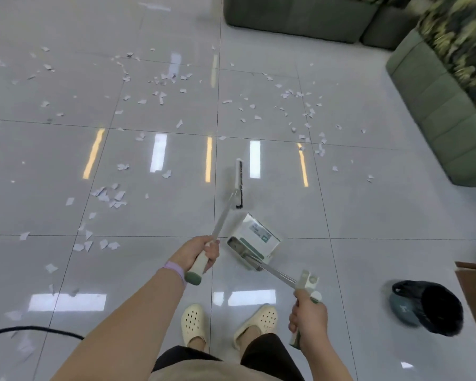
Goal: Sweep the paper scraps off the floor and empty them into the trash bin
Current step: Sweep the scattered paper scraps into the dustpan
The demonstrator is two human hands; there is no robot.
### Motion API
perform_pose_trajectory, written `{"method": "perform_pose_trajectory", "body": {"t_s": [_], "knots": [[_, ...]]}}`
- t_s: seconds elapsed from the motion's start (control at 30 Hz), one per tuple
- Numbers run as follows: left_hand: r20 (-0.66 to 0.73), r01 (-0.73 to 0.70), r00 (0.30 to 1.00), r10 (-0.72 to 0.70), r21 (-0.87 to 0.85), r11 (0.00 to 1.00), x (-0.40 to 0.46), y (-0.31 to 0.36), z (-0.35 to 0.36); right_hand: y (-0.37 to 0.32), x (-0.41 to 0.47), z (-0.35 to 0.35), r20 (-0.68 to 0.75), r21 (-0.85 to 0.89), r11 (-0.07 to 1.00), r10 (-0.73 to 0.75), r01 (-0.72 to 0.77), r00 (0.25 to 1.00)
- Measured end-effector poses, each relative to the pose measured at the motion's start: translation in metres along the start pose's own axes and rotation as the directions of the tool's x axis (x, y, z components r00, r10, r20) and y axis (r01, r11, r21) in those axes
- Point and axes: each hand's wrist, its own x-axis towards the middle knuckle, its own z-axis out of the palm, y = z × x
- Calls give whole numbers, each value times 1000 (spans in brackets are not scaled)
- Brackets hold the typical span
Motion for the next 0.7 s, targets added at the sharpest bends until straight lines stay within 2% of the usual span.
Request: {"method": "perform_pose_trajectory", "body": {"t_s": [0.1, 0.27, 0.4, 0.5, 0.7], "knots": [[27, 57, 998, -62, 135, 989, 18, -24, 59, -19, 21, -12, -17, -23, 1000, -16, 16, 1000], [73, 41, 995, -71, 356, 933, 51, -56, 174, -58, 71, -56, -21, -29, 998, -57, 56, 998], [33, 43, 997, -69, 496, 867, 79, -74, 256, -89, 111, -109, -24, 30, 998, -55, 56, 998], [33, 38, 997, -69, 560, 828, 105, -83, 309, -103, 134, -146, -70, 85, 995, -45, 51, 997], [66, 73, 988, -136, 582, 810, 155, -108, 406, -136, 169, -205, -178, 245, 968, -7, 52, 984]]}}
